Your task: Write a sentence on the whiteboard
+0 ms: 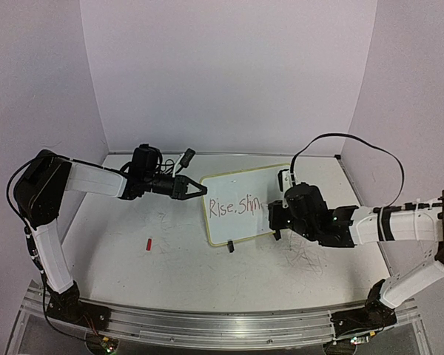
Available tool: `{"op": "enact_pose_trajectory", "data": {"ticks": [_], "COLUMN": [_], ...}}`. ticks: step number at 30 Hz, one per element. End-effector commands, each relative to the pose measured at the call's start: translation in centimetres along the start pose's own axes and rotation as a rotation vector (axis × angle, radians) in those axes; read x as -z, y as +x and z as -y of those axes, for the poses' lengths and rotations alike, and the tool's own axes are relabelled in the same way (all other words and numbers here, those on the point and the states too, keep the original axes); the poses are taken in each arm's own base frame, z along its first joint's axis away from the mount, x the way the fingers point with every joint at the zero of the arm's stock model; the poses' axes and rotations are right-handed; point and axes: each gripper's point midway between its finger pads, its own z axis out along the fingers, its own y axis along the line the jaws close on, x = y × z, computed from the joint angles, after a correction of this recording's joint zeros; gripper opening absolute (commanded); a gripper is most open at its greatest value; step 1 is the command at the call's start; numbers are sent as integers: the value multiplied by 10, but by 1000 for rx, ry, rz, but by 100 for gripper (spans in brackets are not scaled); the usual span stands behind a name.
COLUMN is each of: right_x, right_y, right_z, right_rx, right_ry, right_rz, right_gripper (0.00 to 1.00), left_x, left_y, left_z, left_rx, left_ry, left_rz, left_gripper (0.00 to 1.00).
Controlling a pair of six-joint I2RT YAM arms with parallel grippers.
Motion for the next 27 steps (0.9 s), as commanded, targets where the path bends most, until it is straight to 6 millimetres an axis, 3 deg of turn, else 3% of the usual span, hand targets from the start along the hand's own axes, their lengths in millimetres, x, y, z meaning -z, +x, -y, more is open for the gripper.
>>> {"op": "enact_pose_trajectory", "data": {"ticks": [1, 12, 20, 27], "right_x": [-2, -5, 1, 0], "right_y": [-24, -14, -17, -24], "right_z": [-11, 1, 15, 13], "right_rx": [-17, -24, -40, -45], "right_ry": [-28, 23, 83, 76], "right_rz": [57, 44, 66, 84], "right_gripper": [0, 0, 0, 0], "left_x": [-2, -2, -3, -2], "left_y": [-7, -7, -7, -7], "left_z": [7, 6, 6, 7], "left_rx": [-16, -15, -15, -16], "left_ry": [-20, -22, -22, -22], "left_rz": [-5, -6, -6, -6], "left_gripper": [0, 0, 0, 0]}}
